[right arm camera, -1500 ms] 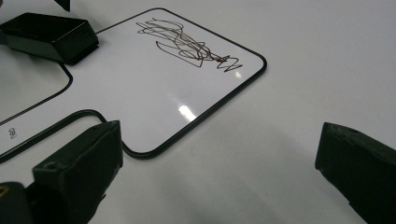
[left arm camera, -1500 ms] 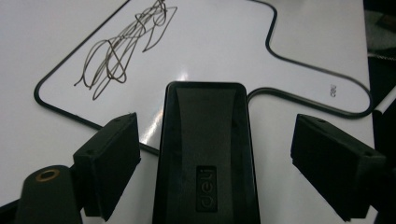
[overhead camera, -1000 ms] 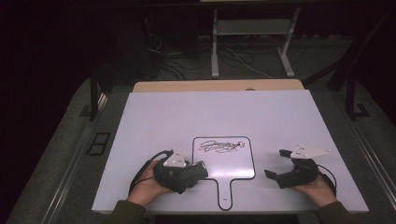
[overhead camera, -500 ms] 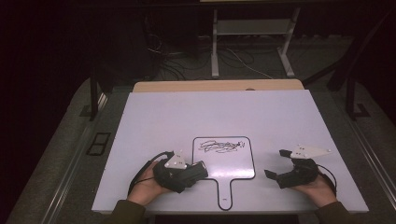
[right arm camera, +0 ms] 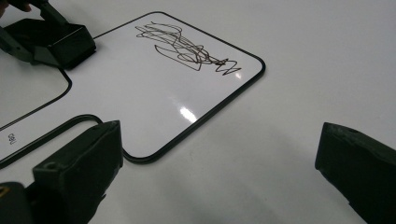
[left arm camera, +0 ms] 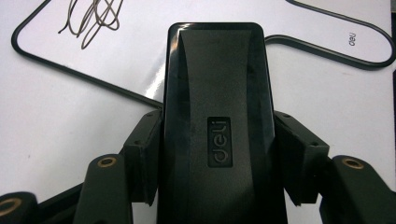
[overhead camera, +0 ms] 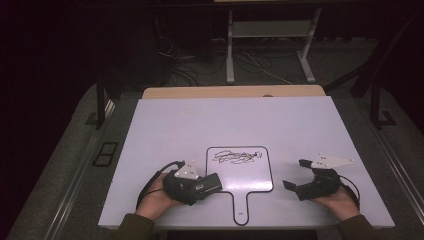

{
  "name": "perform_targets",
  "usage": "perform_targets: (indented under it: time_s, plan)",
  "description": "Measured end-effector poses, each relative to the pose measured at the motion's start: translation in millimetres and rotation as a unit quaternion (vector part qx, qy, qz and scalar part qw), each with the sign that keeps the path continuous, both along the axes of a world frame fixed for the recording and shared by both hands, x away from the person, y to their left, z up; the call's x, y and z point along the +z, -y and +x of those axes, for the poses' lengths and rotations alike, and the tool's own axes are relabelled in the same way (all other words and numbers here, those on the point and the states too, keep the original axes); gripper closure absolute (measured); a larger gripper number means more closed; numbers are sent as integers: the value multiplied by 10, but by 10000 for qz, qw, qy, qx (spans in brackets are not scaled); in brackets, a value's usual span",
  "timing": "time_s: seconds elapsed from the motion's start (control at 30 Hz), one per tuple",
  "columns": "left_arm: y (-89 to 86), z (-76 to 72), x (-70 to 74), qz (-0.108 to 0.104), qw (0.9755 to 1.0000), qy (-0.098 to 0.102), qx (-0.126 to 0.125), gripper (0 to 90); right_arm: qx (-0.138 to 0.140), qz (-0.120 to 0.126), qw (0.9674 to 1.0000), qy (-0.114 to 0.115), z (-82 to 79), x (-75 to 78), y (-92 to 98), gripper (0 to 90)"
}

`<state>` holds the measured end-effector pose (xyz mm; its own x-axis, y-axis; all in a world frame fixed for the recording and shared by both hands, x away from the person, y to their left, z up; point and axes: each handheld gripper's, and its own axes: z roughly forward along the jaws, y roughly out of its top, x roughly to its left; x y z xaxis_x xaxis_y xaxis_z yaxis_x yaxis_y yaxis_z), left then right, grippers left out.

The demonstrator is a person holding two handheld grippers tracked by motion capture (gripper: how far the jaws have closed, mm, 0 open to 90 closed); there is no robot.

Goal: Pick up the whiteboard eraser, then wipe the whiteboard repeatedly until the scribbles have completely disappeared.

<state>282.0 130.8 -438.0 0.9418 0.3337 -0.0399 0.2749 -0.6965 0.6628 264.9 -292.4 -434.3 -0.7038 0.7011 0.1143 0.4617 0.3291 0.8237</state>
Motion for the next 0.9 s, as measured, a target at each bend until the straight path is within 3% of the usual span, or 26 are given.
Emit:
perform_targets:
  time_s: [0.13, 0.3, 0.9]
  plan:
    - [-22, 3, 18, 96, 9999, 40, 15, 392, 6, 7, 10000, 6, -8, 2, 5, 0]
    - [-44, -10, 62, 56, 9999, 27, 95, 392, 25, 24, 10000, 30, -12, 6, 17, 0]
    - [-36, 19, 215, -334, 9992, 10, 227, 393, 52, 44, 10000, 30, -25, 10, 12, 0]
